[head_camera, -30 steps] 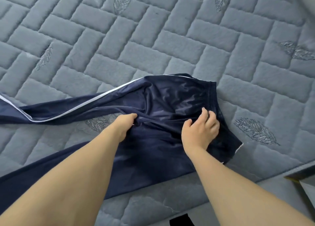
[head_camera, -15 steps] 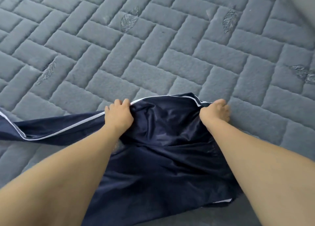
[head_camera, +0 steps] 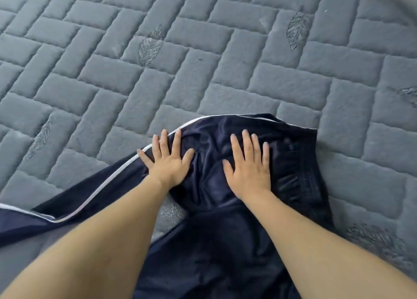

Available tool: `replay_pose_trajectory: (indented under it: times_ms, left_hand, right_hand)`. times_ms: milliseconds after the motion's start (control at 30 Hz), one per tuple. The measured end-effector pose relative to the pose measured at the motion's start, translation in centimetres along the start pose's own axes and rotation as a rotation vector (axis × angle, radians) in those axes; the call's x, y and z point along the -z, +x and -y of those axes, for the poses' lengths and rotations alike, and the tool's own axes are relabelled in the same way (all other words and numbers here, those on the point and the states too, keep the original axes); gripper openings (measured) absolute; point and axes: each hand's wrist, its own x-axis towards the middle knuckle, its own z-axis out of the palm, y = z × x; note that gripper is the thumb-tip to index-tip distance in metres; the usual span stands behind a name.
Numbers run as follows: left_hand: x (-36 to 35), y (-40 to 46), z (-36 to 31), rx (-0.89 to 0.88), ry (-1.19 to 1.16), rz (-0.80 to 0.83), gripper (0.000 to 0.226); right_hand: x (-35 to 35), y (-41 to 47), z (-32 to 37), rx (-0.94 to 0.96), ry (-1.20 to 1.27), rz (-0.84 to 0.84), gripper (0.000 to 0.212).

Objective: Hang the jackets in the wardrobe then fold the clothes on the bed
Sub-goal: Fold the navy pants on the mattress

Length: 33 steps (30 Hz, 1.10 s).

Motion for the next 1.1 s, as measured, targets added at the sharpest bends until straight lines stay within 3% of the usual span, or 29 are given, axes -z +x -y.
replay_pose_trajectory:
  times_ms: [67,300,667,733,800,900,1033,1100]
  left_hand:
    - [-1.4,1.2,0.9,0.000,-0.005,0.046,0.078]
    - [-0.1,2.8,2.0,-0.066,0.025,0.160,0.081]
    - [1.5,3.1,1.4,-0.112,-0.025,0.288,0.070]
    - [2.6,2.7,1.7,-0.161,-0.063,0.235,0.067]
    - [3.9,2.0,2.9,-0.213,-0.055,0.047,0.061]
    - [5.6,0.0,6.2,-0.109,0.044,-0.151,0.031]
    - [7.0,-2.9,11.6,0.083,0.053,-0.146,0.013]
    - [7.7,-3.0,13.4,0.070,0.019,0.007,0.010]
  right_hand:
    - [-2.2,0.0,-0.6,0.000,-0.064,0.072,0.073]
    - [-2.5,0.6,-0.7,-0.002,-0.061,0.069,0.075]
    - [-2.4,0.8,-1.1,-0.016,-0.072,0.015,0.073]
    - [-2.5,0.7,-1.0,-0.017,-0.080,0.010,0.073]
    - [-2.3,0.6,-0.7,-0.021,-0.093,0.016,0.073]
    - [-1.4,0.1,0.9,-0.085,-0.076,-0.016,0.071]
    - [-1.5,-1.2,9.4,0.008,0.113,-0.035,0.064]
    - [-2.5,-2.0,12.9,0.082,0.086,0.076,0.067]
